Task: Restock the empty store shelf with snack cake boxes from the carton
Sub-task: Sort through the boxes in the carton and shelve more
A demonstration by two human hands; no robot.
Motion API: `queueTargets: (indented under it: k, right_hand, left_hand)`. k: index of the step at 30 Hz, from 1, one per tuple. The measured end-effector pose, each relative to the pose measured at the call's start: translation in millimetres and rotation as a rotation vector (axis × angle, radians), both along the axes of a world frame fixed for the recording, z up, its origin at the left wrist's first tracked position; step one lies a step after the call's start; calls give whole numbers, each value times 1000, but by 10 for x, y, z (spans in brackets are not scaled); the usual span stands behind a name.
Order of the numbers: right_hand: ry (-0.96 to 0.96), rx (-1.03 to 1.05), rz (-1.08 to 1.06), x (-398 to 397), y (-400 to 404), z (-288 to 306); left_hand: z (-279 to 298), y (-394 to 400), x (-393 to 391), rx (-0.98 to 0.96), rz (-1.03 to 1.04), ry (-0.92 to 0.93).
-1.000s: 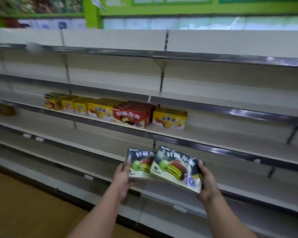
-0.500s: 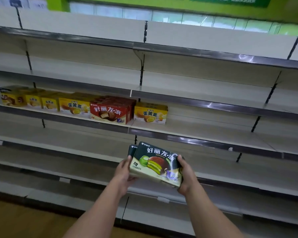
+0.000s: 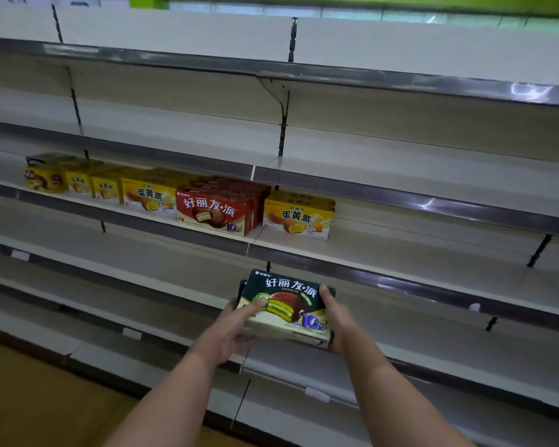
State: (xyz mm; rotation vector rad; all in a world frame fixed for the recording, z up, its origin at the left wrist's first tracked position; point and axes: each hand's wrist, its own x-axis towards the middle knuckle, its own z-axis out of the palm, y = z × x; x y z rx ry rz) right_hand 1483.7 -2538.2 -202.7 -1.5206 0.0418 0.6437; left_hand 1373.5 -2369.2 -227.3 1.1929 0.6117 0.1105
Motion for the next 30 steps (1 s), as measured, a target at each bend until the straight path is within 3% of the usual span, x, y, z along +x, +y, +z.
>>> queueTargets:
  k: [7,18,23,30]
  right_hand:
    - [-39,-52,212,670,109,127]
    - [-132,14,57,1695,-406,215]
    - [-186,-25,102,2064,-577,265]
    - [-235,-68,212,2177,128,215]
  left_hand:
    - [56,13,511,-50,175,-50]
    - [171,-386,1650,108,44,-40]
    - [188,-438,2173,124,44,-63]
    - [90,177,2157,68,82,28]
